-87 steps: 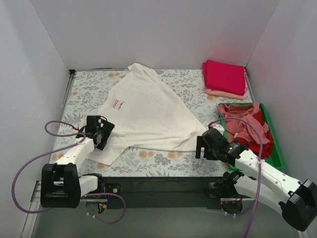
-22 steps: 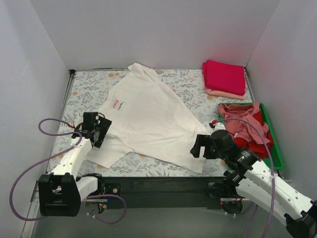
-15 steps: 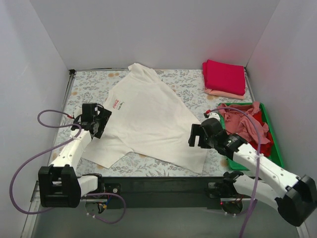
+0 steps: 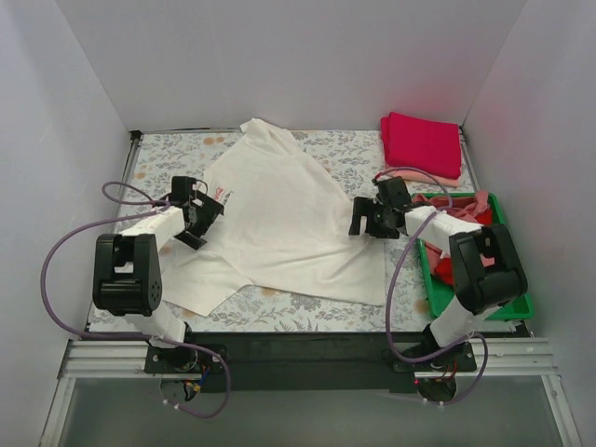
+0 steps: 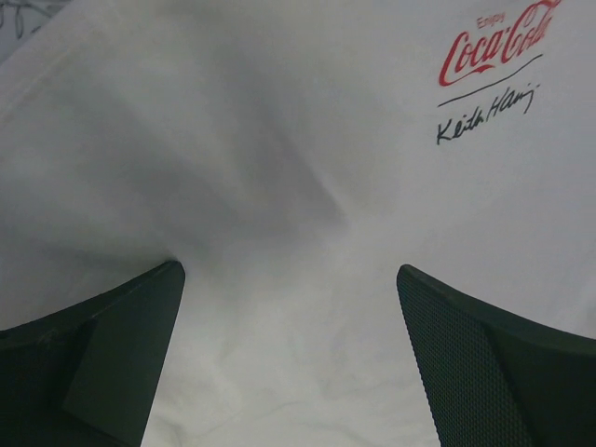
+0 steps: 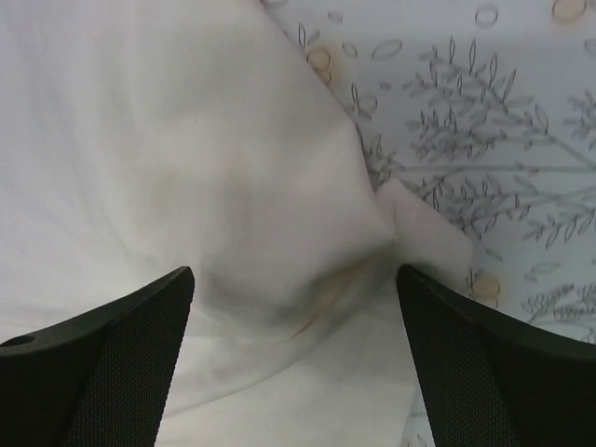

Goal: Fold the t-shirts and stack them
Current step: Flatten the tshirt out

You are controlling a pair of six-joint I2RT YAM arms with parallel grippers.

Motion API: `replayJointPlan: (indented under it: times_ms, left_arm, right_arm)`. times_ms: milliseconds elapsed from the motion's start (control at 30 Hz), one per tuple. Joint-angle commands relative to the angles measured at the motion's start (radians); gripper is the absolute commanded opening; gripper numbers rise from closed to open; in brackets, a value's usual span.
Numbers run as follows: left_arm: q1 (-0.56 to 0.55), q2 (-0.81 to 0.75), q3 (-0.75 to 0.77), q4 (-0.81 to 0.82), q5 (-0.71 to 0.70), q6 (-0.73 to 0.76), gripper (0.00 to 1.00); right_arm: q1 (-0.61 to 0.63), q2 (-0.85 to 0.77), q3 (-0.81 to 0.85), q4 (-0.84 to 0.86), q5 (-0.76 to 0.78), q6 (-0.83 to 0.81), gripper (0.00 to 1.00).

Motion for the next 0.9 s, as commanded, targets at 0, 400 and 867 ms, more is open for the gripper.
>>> replayJointPlan:
  times_ms: [0,400,867]
  left_arm:
    - [0.003,0.064,0.066,0.014,0.012,0.037,0.98]
    - [0.003,0.412,0.371,-0.004,0.038,0.075,0.98]
    - [-0.003,0.146,0.423,-0.078,-0.021,0.117,0.98]
  right_arm:
    - [-0.054,0.122,0.080,0.056,-0.051,-0.040,0.96]
    - [-0.171,0.505,0.575,0.021,-0.048,-0.112,0.95]
    - [-0.174,0.210,0.608,-0.078,0.024,-0.146,0.98]
